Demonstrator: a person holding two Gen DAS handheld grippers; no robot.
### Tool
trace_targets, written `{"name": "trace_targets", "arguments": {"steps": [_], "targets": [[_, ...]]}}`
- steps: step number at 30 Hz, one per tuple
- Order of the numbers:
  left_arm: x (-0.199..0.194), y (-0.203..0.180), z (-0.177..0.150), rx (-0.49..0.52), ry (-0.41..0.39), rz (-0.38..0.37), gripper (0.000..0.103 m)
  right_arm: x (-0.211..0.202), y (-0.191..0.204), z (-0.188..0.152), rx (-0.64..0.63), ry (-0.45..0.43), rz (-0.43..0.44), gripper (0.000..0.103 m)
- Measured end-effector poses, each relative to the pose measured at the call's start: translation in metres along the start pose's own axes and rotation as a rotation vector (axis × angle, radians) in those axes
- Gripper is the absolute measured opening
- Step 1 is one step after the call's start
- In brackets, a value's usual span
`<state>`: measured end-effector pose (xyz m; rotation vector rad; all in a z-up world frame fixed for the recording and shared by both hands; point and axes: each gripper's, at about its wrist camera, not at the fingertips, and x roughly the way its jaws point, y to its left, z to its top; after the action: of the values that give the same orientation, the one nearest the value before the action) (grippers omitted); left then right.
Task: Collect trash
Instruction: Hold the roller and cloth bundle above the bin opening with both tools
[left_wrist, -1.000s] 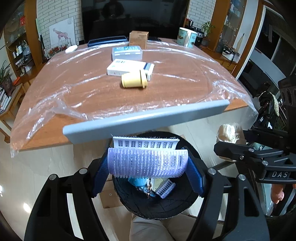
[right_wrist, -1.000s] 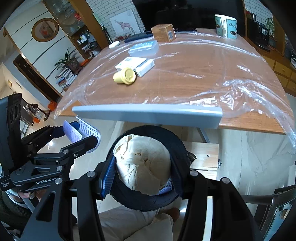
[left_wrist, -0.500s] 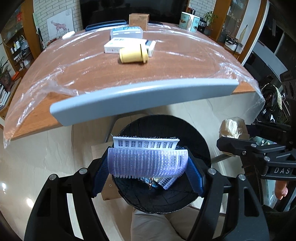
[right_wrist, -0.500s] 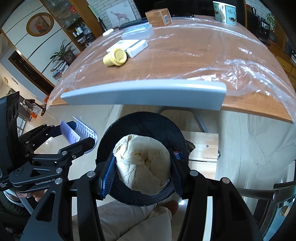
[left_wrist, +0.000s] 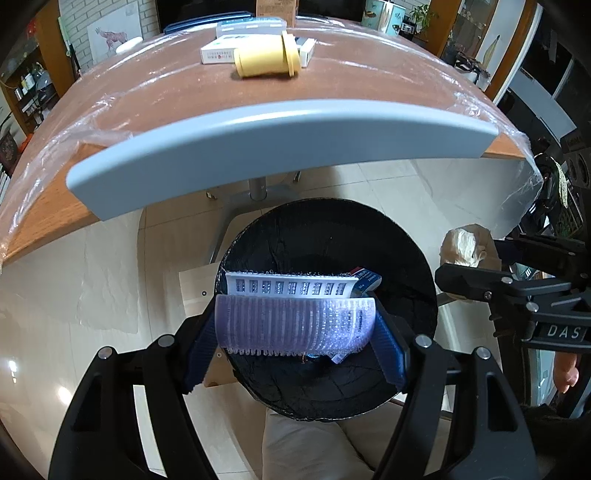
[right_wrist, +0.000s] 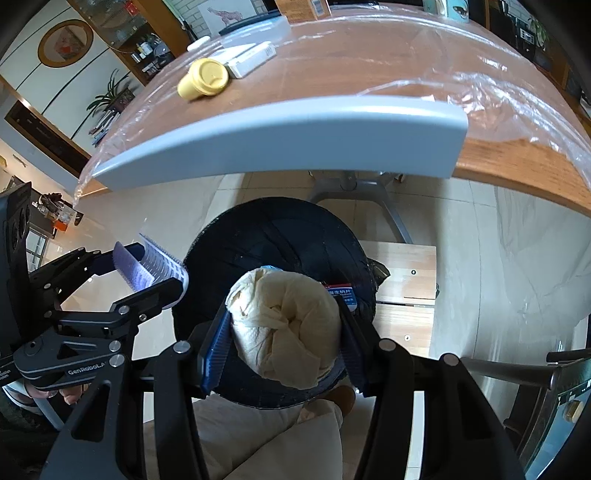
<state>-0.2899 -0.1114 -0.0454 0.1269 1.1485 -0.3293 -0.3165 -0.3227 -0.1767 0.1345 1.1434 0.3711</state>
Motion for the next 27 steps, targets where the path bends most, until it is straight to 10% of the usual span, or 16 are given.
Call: {"name": "trace_targets", "arguments": {"steps": [27], "targets": [[0.034,-0.002,0.001,0.025,0.07,0.036,0.074,0.024,-0.006,0.006,0.015,0.05,-0.015,0.052]]}}
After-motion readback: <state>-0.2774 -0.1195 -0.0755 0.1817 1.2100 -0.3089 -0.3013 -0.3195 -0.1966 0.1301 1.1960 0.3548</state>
